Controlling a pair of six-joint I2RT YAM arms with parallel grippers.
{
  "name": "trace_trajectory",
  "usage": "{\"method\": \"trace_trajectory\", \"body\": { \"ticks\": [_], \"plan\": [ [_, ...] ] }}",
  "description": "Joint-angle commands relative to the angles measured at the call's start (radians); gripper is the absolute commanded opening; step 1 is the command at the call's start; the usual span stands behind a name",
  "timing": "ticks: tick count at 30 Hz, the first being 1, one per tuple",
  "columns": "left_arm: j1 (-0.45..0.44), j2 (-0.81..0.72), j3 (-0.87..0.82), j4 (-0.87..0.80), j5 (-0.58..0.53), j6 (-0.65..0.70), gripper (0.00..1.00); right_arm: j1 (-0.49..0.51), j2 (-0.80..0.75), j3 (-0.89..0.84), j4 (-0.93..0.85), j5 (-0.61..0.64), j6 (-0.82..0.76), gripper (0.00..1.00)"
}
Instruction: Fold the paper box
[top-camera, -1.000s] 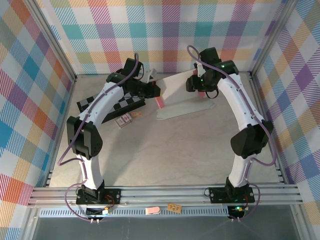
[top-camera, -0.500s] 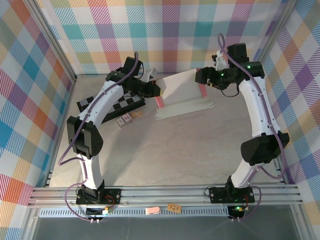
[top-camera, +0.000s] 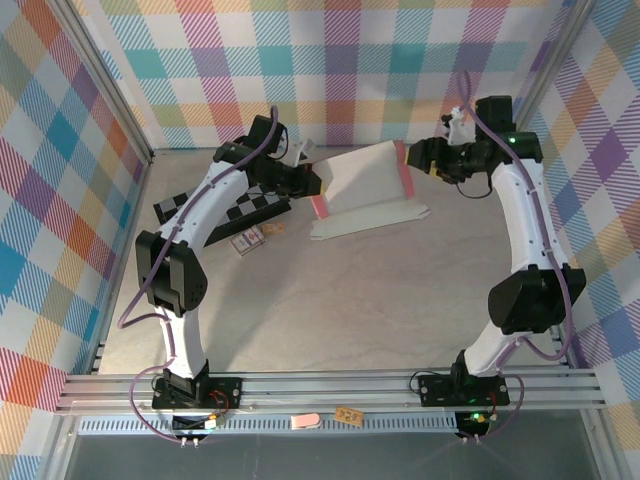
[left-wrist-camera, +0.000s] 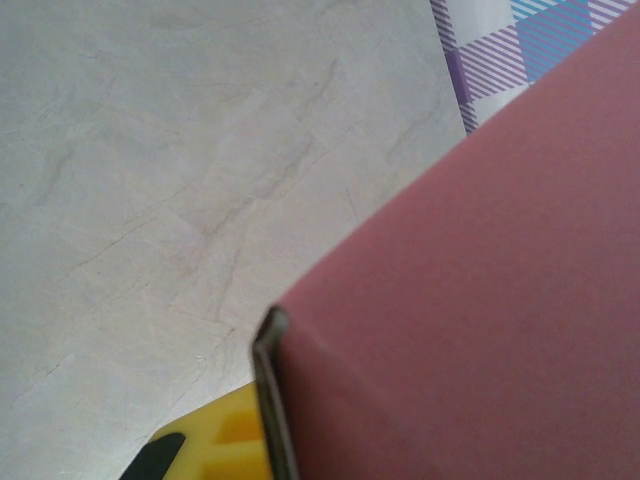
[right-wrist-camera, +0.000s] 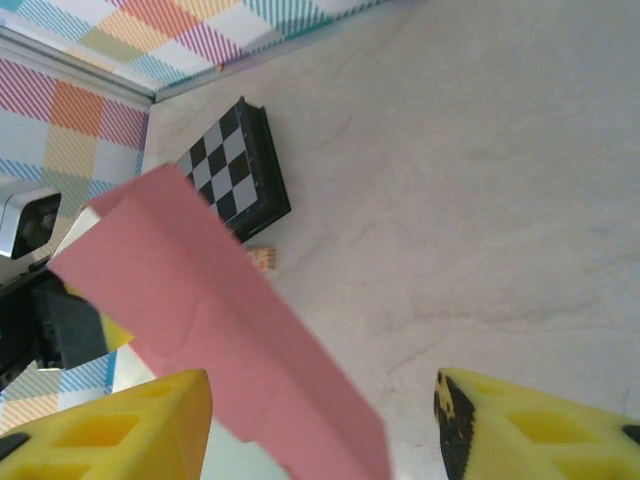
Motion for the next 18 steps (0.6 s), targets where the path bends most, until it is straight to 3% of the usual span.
{"method": "trace_trajectory", "body": {
  "ticks": [1, 5, 9, 18],
  "plan": [
    [0.006, 0.004, 0.039, -0.016, 0.031, 0.019, 0.00, -0.025, -0.021, 0.001, 0.086, -0.123, -0.014, 0.49],
    [0.006, 0.008, 0.049, -0.019, 0.034, 0.020, 0.00, -0.025, 0.042, 0.017, 0.081, -0.277, -0.060, 0.49],
    [0.006, 0.010, 0.056, -0.020, 0.037, 0.016, 0.00, -0.015, 0.057, -0.006, 0.082, -0.312, -0.114, 0.48],
    [0.007, 0.023, 0.072, -0.022, 0.042, 0.016, 0.00, 0.021, 0.084, -0.002, 0.052, -0.253, -0.172, 0.47]
  ]
}}
